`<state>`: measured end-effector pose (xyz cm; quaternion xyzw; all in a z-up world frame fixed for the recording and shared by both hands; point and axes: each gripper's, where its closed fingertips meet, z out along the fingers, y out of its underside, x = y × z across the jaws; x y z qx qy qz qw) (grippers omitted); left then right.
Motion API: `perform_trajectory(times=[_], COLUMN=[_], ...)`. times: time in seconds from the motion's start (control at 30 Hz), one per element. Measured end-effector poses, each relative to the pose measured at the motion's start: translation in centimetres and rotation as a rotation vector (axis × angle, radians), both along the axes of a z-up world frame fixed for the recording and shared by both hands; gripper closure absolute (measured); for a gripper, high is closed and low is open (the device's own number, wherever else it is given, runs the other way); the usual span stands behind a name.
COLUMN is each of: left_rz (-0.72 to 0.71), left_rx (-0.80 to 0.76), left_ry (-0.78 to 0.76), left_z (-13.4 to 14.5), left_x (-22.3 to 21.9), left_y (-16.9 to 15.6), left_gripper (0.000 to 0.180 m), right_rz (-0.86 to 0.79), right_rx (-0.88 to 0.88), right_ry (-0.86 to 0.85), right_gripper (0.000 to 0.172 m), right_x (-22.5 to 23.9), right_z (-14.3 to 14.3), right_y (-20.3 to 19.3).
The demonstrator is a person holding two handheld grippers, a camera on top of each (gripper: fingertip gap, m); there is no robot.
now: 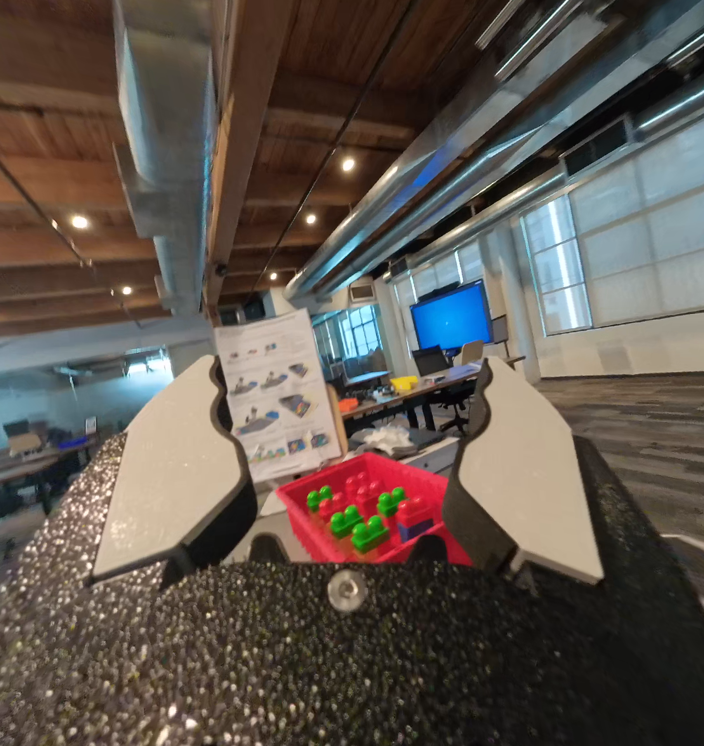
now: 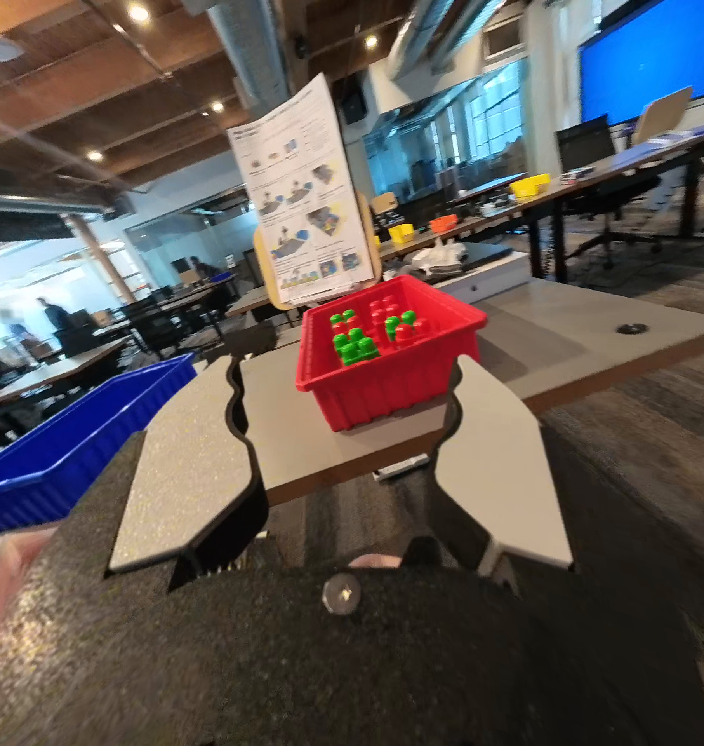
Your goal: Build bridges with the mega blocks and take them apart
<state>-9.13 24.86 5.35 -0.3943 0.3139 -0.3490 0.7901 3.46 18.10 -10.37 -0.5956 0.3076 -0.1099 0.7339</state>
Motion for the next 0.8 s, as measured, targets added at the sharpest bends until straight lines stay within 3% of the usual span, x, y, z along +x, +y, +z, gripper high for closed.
perform_trajectory(times=[0.17,0.3,0.43,0.57,0.7,0.8], left_rz=[0.008,-0.066,-0.121,-0.109,-0.176,-0.236], left_rx=[-0.135,-0.276,-0.362,-0.371,-0.390,-0.399], left_ry=[0.115,0.224,0.293,0.331,0.324,0.299], left_z=[-3.5,-8.0,-12.0,-14.3,-14.9,-14.6], left_x=[-1.7,-2.1,-2.1,-1.8,-1.2,-0.7], left_y=[13.8,21.5,26.5,30.4,33.0,34.6], left_gripper=[0.064,0.059,0.063,0.063,0.063,0.064], right_rz=[0.158,0.338,0.387,0.413,0.522,0.748], right_rx=[-0.083,-0.093,-0.081,0.004,-0.174,-0.496], right_ry=[-0.094,-0.117,-0.129,-0.141,-0.285,-0.470], right_gripper=[0.075,0.080,0.113,0.106,0.100,0.094], right_x=[-0.1,0.3,3.0,6.4,7.9,7.9], right_z=[0.5,1.0,2.0,4.9,7.2,4.4], right_y=[6.6,12.8,17.0,21.6,28.6,32.4])
